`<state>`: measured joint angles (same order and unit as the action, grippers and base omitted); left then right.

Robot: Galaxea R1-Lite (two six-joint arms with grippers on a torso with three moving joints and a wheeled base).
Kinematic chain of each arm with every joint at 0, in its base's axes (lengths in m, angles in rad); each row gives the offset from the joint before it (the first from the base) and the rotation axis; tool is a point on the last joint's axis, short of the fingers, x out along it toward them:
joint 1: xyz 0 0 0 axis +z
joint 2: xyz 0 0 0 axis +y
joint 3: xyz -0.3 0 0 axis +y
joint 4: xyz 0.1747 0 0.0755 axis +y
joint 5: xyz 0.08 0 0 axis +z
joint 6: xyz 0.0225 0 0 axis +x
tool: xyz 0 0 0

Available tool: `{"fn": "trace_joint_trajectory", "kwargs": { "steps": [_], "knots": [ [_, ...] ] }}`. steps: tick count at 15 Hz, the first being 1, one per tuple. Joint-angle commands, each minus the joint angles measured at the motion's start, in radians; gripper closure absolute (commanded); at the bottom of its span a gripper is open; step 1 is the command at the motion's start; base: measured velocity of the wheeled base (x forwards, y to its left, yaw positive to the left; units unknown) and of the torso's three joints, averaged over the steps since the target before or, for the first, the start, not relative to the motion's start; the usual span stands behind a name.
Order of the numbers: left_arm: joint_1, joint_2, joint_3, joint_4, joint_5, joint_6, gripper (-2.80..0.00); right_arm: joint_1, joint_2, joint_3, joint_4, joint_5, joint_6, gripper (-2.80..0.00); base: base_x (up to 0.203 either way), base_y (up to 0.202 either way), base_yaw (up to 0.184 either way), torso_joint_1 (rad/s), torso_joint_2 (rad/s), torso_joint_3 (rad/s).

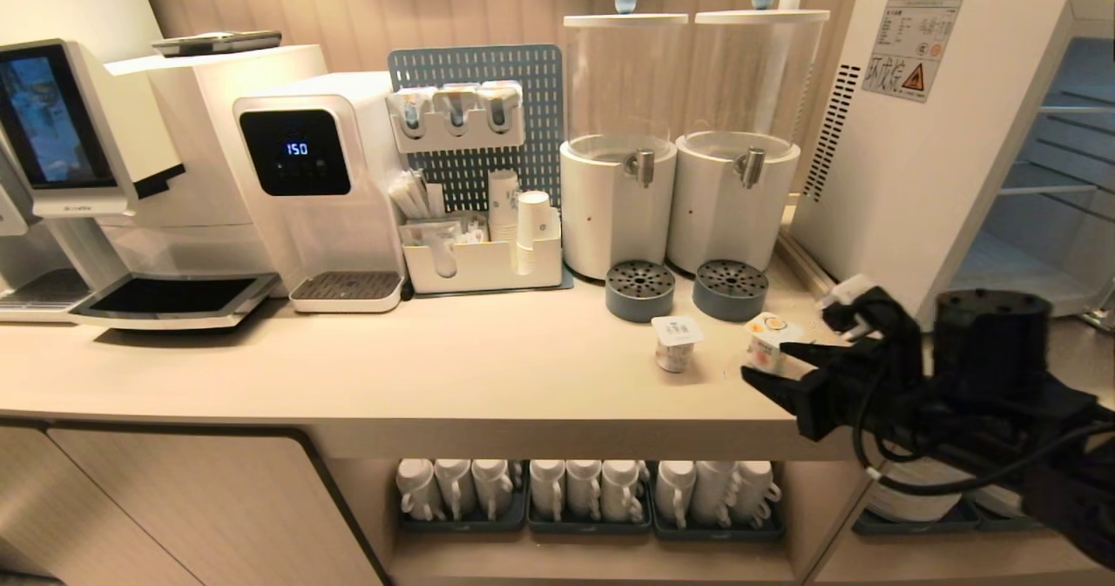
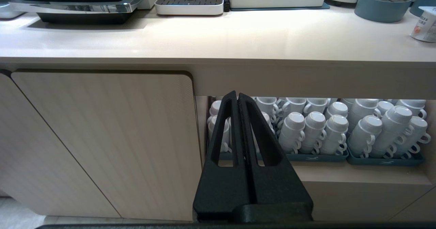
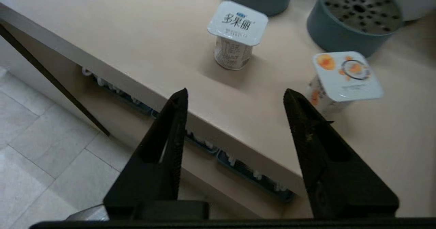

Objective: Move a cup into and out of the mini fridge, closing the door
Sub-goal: Close the freezer door

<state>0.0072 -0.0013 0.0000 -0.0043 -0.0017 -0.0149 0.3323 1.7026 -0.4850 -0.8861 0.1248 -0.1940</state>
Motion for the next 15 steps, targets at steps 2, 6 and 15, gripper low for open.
{"fn": "trace_joint_trajectory", "kwargs": {
  "steps": [2,6,15],
  "knots": [
    [0.000,0.000,0.002,0.000,0.000,0.000,0.00,0.001,-0.475,0.099,0.120,-0.064,0.014,0.00,0.000,0.000,0.000,0.000,0.00,0.000],
    [0.000,0.000,0.002,0.000,0.000,0.000,0.00,-0.008,-1.057,0.027,0.707,-0.297,0.031,0.00,0.000,0.000,0.000,0.000,0.00,0.000],
    [0.000,0.000,0.002,0.000,0.000,0.000,0.00,-0.491,-1.419,-0.420,1.689,-0.185,0.133,0.00,0.000,0.000,0.000,0.000,0.00,0.000]
  ]
}}
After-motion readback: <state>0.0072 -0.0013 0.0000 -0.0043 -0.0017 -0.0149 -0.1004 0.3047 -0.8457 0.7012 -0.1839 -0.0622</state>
